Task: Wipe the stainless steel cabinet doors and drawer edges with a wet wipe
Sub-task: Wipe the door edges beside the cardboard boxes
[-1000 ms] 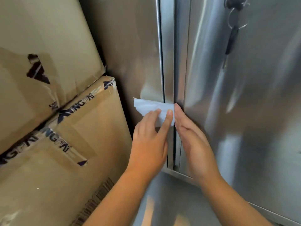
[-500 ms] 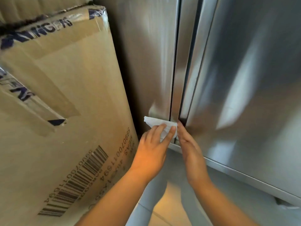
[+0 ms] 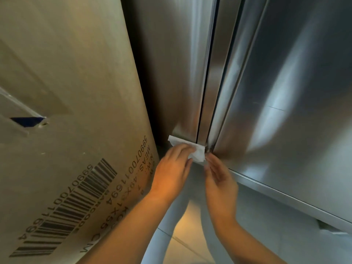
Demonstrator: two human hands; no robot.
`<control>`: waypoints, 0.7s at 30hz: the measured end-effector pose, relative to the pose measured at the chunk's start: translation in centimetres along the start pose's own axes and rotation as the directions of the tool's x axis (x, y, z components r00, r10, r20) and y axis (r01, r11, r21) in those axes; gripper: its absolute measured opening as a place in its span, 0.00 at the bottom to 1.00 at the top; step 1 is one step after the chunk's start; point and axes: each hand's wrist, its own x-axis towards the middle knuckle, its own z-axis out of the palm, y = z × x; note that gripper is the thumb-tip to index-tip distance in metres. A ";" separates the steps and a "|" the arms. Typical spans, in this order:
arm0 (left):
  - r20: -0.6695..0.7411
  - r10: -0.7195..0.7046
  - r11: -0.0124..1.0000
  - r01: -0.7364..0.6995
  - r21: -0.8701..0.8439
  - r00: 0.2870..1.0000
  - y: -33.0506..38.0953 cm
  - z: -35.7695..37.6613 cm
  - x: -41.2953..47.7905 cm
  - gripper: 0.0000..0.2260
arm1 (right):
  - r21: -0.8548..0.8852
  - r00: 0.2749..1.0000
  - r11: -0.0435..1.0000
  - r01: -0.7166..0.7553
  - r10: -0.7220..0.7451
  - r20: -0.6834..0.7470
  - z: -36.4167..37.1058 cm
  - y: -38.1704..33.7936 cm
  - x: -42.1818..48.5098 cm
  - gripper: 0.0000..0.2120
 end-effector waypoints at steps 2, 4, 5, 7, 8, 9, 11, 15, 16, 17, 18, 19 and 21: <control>-0.064 -0.053 0.999 0.052 -0.018 0.997 0.0 0.7 0.4 0.11 | -0.160 1.000 0.987 0.030 -0.028 0.011 0.2 -2.0 1.8 0.17; -0.115 -0.068 0.998 0.068 -0.004 0.991 0.1 1.3 0.8 0.09 | -0.283 0.998 0.958 0.052 -0.044 0.034 0.7 -1.6 3.2 0.17; -0.133 -0.071 0.997 0.073 0.007 0.989 0.1 1.5 1.0 0.08 | -0.315 0.997 0.946 0.070 -0.070 0.011 0.6 -1.3 3.1 0.15; -0.162 -0.049 0.997 0.056 0.044 0.986 0.0 1.6 1.2 0.07 | -0.385 0.992 0.917 0.100 -0.120 -0.029 0.1 -0.8 2.6 0.09; -0.177 -0.023 0.997 0.035 0.065 0.984 -0.2 1.7 1.2 0.06 | -0.404 0.990 0.909 0.108 -0.136 -0.042 0.3 -0.7 2.9 0.07; -0.191 0.008 0.996 0.009 0.085 0.982 -0.4 1.7 1.3 0.06 | -0.428 0.989 0.897 0.110 -0.143 -0.046 0.5 -0.6 3.3 0.06; -0.204 0.071 0.992 -0.047 0.119 0.976 -0.7 1.6 1.4 0.08 | -0.436 0.985 0.893 0.114 -0.159 -0.068 0.8 -0.5 3.6 0.06; -0.155 0.178 0.964 -0.140 0.225 0.972 -1.1 1.2 1.6 0.13 | -0.485 0.972 0.865 0.131 -0.210 -0.110 1.0 -0.5 3.5 0.04; -0.151 0.180 0.961 -0.142 0.236 0.972 -1.0 1.2 1.6 0.13 | -0.495 0.972 0.861 0.120 -0.204 -0.119 1.1 -0.8 3.6 0.04; -0.154 0.162 0.963 -0.123 0.238 0.975 -0.8 1.2 1.5 0.11 | -0.507 0.974 0.857 0.092 -0.183 -0.132 1.3 -1.1 3.6 0.04; -0.163 0.122 0.970 -0.083 0.229 0.979 -0.5 1.3 1.3 0.09 | -0.519 0.976 0.853 0.054 -0.154 -0.152 1.5 -1.4 3.5 0.04; -0.171 0.064 0.979 -0.029 0.201 0.983 -0.1 1.6 1.1 0.07 | -0.531 0.974 0.847 0.026 -0.140 -0.175 1.8 -1.7 3.5 0.03; -0.170 -0.064 0.991 0.082 0.103 0.983 0.3 2.1 0.9 0.07 | -0.549 0.969 0.836 -0.020 -0.118 -0.215 2.3 -2.1 3.4 0.02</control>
